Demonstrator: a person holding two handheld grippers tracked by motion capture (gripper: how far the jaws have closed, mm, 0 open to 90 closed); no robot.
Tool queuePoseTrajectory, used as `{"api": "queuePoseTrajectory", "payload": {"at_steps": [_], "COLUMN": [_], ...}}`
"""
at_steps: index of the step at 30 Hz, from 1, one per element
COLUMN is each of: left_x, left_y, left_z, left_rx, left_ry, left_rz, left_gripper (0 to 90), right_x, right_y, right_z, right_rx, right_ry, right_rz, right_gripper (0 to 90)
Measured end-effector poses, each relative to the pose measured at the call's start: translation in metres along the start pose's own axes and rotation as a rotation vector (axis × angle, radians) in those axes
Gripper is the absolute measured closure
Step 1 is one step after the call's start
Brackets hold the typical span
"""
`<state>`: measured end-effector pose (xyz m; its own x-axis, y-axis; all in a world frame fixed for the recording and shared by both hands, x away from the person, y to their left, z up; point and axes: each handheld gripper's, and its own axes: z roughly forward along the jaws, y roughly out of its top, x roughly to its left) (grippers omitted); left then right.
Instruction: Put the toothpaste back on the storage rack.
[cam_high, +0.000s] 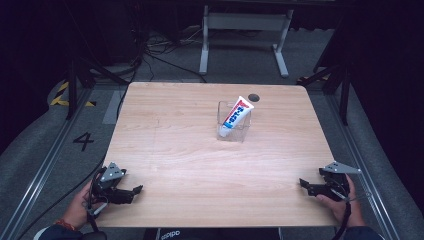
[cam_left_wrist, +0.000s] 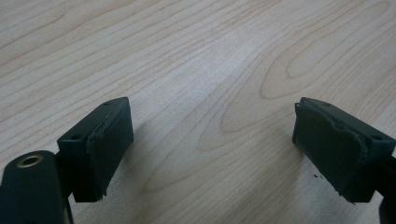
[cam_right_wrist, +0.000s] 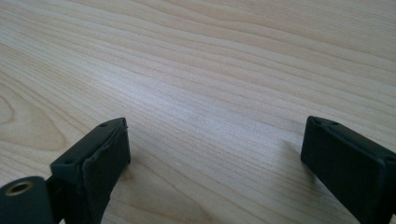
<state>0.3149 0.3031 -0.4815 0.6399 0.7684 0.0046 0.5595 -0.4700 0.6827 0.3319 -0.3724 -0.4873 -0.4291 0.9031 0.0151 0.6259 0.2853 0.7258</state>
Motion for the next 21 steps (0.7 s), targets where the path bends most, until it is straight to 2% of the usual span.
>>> {"api": "queuePoseTrajectory", "payload": {"at_steps": [16,17,21], "left_x": [0.0001,-0.0015,-0.0025], "left_y": [0.0006,0.0006,0.001], "left_z": [0.0005,0.001,0.0021], "left_rx": [0.003,0.005,0.0], "left_ry": [0.004,0.003,0.013], "left_rz": [0.002,-0.019,-0.025], "left_gripper": [11.6,11.1,10.5], "right_x": [0.0,0.0,0.0], "right_y": [0.0,0.0,0.0], "right_z": [0.0,0.0,0.0], "right_rx": [0.0,0.0,0.0], "right_ry": [0.0,0.0,0.0], "right_rz": [0.001,0.0,0.0], "right_gripper": [8.3,8.3,8.2]}}
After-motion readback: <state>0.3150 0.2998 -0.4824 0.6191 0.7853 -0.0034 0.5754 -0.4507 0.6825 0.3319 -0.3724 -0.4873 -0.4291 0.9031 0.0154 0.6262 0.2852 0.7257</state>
